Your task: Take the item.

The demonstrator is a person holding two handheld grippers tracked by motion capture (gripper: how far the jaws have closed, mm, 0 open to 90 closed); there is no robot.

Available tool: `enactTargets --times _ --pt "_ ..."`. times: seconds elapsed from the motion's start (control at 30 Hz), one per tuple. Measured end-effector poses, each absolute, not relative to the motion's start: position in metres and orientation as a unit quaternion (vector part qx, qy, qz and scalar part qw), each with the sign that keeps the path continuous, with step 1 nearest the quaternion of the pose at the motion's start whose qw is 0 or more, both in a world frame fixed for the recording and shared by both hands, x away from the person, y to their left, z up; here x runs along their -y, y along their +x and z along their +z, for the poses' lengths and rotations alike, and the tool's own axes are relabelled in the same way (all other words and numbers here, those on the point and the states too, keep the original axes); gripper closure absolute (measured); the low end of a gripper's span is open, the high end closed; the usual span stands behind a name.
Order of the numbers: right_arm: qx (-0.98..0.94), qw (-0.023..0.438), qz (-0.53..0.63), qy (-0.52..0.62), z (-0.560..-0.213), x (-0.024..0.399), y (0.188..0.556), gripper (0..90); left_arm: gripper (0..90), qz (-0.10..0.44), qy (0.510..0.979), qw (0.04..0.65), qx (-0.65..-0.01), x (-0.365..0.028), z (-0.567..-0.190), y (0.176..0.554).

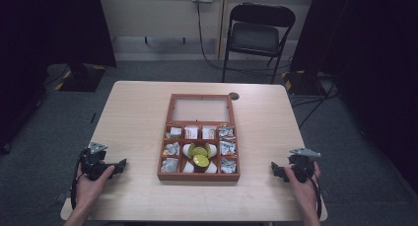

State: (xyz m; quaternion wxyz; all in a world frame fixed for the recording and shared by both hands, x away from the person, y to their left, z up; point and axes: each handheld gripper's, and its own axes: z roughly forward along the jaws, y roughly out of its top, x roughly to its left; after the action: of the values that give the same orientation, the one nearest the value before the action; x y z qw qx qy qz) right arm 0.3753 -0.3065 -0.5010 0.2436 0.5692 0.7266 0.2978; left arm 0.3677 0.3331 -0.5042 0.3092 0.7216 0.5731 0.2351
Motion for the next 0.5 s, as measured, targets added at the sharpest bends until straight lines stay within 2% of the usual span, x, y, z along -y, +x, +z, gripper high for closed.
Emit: enactTargets --times 0.23,0.33,0.43,0.5 --pt "-0.727 0.244 0.298 0.569 -0.501 0.3065 0.3753 0.0 0.9 0.238 0.718 0.309 -0.576 -0.3314 -0.5038 0.3657" --pt "-0.727 0.244 0.298 0.569 -0.501 0.3065 0.3753 0.0 5.4 0.238 0.718 0.311 -0.576 -0.3301 -0.5022 0.3641" --pt "-0.727 0.244 0.298 0.569 -0.501 0.3065 0.3753 0.0 15.2 0.242 0.714 0.314 -0.577 -0.3319 -0.5008 0.3633" --pt "-0.727 0.244 0.298 0.569 -0.501 0.3065 0.3753 0.0 16.6 0.242 0.716 0.312 -0.576 -0.3328 -0.5001 0.363"
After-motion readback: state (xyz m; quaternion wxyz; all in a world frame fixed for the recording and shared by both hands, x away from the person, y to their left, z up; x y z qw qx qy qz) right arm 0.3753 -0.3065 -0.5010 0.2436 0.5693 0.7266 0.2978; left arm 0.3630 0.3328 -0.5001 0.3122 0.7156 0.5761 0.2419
